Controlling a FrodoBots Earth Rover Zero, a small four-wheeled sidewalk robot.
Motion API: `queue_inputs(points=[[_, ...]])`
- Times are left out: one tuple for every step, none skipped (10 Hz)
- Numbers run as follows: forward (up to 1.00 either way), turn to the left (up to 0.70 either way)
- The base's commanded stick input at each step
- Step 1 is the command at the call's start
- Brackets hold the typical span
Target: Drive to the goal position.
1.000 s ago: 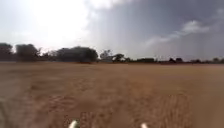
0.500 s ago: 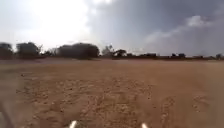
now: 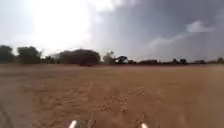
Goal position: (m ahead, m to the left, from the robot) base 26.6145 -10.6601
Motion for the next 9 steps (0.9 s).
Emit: queue_inputs(points=[[1.00,0.00],[1.00,0.00],[1.00,0.00],[1.00,0.00],[1.00,0.00],[1.00,0.00],[1.00,0.00],[1.00,0.00],[1.00,0.00]])
